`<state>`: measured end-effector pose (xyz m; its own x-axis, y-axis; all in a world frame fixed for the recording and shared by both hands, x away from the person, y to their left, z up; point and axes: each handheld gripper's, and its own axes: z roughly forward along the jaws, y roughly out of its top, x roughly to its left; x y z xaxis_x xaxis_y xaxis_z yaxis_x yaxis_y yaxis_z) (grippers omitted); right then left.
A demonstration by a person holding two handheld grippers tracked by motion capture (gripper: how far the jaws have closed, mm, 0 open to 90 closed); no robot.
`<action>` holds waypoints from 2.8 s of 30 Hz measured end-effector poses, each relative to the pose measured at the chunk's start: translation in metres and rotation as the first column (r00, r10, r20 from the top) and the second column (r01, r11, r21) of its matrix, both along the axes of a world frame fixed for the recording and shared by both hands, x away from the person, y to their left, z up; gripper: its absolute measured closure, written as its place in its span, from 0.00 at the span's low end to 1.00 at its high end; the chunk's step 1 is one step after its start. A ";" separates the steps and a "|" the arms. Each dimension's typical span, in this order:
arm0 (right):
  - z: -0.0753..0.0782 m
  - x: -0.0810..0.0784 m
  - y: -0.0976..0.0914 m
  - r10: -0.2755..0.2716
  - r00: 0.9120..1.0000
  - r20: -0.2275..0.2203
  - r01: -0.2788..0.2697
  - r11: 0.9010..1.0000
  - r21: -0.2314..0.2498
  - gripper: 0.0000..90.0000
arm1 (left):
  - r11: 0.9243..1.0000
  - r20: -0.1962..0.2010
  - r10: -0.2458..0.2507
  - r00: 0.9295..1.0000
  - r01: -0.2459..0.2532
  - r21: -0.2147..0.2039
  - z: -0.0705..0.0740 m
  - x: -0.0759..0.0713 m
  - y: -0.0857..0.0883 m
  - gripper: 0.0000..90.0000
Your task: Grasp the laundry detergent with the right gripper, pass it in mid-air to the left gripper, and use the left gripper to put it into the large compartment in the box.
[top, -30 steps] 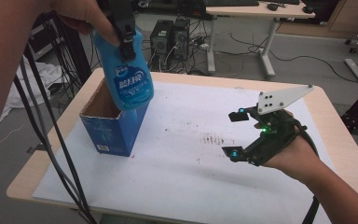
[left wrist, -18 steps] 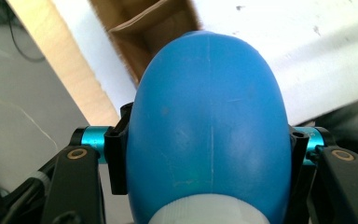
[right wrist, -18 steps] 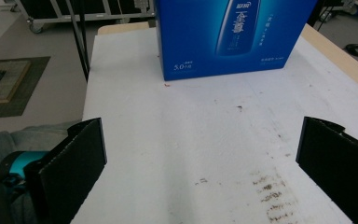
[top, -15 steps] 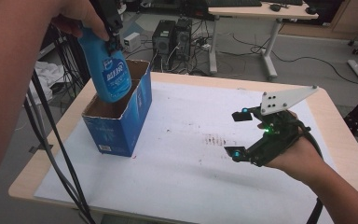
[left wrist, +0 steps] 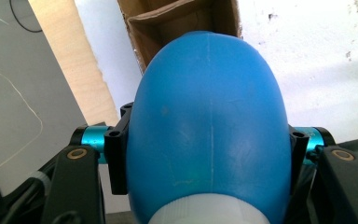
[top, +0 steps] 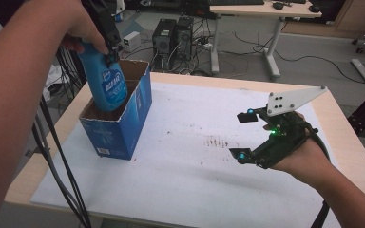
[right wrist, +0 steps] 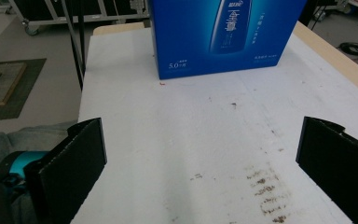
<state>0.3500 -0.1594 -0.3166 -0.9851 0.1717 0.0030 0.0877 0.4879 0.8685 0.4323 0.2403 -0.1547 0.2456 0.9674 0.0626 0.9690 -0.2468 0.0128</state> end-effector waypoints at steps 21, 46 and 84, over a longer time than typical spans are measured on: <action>-0.001 -0.001 0.000 -0.010 1.000 -0.006 0.010 1.000 -0.019 0.01 | 0.972 -0.060 -0.234 0.970 0.234 -0.004 -0.081 0.002 0.007 0.43; -0.002 -0.001 -0.001 -0.027 1.000 -0.010 0.027 0.999 -0.040 0.01 | 0.843 -0.078 -0.536 0.841 0.538 0.003 -0.129 0.002 0.003 0.43; -0.004 0.000 0.000 -0.028 1.000 -0.011 0.028 0.999 -0.044 0.01 | 0.822 -0.067 -0.570 0.819 0.570 -0.026 -0.124 0.001 0.006 0.34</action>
<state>0.3495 -0.1590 -0.3209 -0.9799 0.1995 0.0062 0.1117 0.5223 0.8454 0.4337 0.2461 -0.2785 0.7564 0.6538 0.0205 0.6539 -0.7552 -0.0455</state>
